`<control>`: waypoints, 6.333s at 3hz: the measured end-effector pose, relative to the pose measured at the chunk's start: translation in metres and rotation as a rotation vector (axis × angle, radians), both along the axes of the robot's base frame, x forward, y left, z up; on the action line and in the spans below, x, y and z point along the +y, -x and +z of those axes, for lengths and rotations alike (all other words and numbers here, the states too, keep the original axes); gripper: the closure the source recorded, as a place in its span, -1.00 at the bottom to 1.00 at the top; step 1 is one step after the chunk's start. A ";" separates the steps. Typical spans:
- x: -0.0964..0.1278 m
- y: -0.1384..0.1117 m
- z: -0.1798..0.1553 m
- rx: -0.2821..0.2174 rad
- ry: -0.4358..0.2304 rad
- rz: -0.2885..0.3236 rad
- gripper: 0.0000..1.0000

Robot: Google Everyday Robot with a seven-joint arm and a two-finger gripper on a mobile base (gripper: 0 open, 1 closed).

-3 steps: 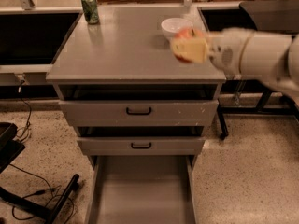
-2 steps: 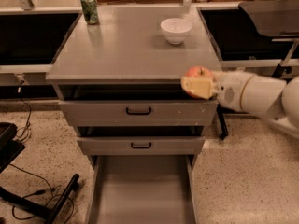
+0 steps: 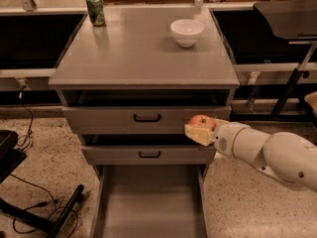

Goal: Place apple into bottom drawer

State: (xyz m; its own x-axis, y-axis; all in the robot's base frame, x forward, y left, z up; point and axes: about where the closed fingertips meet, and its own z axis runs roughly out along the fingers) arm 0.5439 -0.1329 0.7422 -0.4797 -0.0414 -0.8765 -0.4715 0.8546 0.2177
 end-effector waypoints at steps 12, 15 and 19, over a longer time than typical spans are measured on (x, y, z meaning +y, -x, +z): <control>0.094 0.000 -0.538 0.161 0.007 0.381 1.00; 0.151 -0.005 -0.586 0.114 0.033 0.644 1.00; 0.157 0.003 -0.603 0.104 -0.007 0.694 -0.26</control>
Offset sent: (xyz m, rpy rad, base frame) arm -0.0072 -0.0057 -0.0985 -0.0395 0.0724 0.0297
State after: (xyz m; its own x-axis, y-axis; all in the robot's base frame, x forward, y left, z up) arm 0.5411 0.0243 0.1396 -0.4260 -0.3627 -0.8288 -0.8840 0.3620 0.2959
